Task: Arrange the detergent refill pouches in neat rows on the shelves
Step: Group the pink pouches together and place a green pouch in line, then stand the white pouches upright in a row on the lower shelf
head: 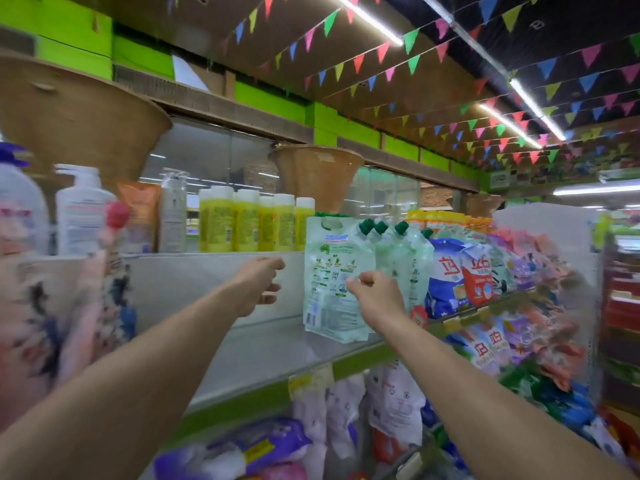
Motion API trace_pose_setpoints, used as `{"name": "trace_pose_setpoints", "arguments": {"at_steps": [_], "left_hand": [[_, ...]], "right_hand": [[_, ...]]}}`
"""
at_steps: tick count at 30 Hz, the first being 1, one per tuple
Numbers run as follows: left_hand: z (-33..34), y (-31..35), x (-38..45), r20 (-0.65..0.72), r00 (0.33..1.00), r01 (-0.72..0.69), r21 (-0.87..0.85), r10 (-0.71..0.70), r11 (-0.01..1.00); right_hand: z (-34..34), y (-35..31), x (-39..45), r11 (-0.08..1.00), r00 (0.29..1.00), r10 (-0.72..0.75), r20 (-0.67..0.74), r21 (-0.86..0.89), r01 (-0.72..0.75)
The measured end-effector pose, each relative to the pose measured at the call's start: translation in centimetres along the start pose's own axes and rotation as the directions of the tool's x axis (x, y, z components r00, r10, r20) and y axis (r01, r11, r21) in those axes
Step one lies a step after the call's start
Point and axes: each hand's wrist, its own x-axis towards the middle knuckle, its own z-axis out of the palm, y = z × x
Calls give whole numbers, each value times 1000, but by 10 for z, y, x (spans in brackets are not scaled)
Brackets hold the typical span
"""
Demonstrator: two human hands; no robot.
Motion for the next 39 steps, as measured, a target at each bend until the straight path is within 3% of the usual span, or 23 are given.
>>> {"name": "trace_pose_setpoints", "arguments": {"at_steps": [13,18,27,30,34,39], "left_hand": [[-194,10,-250,-278,958,102,100,-71,990],[-302,24,-330,-444,894,141,143,-64,980],[-496,40,-444,-700,711,233,146,-66,961],[-540,41,-458,-722,689,271,169,-68,948],[-578,35,-456,-700,712,280,200,-64,939],[-609,20,-441,-668,741,302,240,-69,922]], "right_hand": [[89,-129,-177,979,938,-133,321,193,73],[146,-202,-250,949,879,-266,395,267,167],[259,-322,-370,880,753,-469,461,312,358],[291,-342,-392,831,691,-549,471,224,508],[330,-355,-400,743,595,-590,546,78,665],[382,-362,-400,495,426,-652,627,-74,865]]}}
